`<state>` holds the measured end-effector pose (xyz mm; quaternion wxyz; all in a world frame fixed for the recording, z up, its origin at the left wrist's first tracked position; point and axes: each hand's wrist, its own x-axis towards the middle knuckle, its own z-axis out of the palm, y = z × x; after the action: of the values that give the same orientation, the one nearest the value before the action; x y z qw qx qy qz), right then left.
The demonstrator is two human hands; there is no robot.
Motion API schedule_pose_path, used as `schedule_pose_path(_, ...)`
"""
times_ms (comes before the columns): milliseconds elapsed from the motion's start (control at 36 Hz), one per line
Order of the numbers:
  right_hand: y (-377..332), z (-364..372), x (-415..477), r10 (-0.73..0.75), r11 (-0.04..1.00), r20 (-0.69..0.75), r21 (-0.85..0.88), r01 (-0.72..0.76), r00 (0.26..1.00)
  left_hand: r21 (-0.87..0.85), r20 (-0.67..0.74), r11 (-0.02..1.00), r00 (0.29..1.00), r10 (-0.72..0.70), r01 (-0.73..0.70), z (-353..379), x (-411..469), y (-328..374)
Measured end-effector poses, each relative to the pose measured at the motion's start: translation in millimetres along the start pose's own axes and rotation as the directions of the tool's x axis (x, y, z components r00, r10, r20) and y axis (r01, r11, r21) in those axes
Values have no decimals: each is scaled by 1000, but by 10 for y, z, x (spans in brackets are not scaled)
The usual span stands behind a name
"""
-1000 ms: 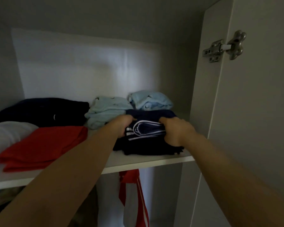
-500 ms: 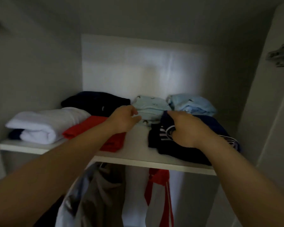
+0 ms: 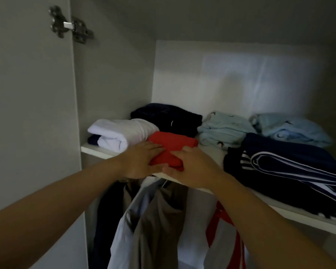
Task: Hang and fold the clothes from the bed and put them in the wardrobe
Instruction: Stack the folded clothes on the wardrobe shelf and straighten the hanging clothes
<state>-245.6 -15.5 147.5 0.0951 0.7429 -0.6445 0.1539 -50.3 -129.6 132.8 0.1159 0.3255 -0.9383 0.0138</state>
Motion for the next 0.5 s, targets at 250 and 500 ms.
schedule_pose_path(250, -234, -27, -263, -147, 924, -34, -363, 125, 989, 188, -242, 942, 917, 318, -278, 41, -284, 37)
schedule_pose_path(500, -275, -437, -114, -20, 999, -24, -45, 18, 1000, -32, -173, 928, 917, 361, -371, -704, -104, -25)
